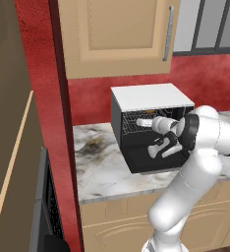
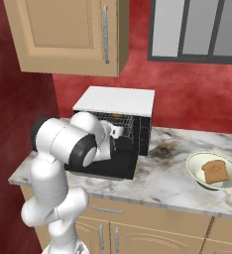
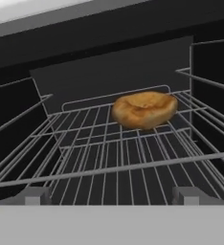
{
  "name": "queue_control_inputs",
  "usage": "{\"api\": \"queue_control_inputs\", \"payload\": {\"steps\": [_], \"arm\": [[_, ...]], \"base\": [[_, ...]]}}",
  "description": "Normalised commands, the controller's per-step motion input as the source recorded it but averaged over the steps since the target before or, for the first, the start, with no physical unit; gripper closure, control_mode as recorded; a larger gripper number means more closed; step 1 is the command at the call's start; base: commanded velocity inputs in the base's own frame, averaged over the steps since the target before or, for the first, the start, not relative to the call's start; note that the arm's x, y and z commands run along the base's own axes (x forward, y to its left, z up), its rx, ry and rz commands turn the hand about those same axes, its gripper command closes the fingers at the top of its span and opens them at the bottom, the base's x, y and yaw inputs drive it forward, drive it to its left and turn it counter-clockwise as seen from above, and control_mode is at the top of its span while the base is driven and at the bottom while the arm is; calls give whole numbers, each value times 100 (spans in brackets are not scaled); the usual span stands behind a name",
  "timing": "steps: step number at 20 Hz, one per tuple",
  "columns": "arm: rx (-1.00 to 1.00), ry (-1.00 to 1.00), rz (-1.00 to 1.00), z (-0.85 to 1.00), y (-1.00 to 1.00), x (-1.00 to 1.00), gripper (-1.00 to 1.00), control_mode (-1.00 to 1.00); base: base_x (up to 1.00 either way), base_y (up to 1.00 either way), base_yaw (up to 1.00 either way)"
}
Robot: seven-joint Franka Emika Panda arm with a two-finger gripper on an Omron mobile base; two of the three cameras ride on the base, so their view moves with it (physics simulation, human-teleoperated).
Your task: Pick up the heated bread from the toaster oven and place it in the bowl. Then move the bread bowl to the dining counter.
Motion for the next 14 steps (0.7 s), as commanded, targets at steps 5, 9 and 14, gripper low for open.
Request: {"api": "queue_control_inputs", "payload": {"steps": [5, 9, 14], "arm": [[4, -1, 0, 0, 0, 12, -100, -100], [4, 0, 0, -1, 0, 17, -100, -100], [4, 0, 0, -14, 0, 14, -100, -100]], "base": [[0, 0, 0], [0, 0, 0], [0, 0, 0]]}}
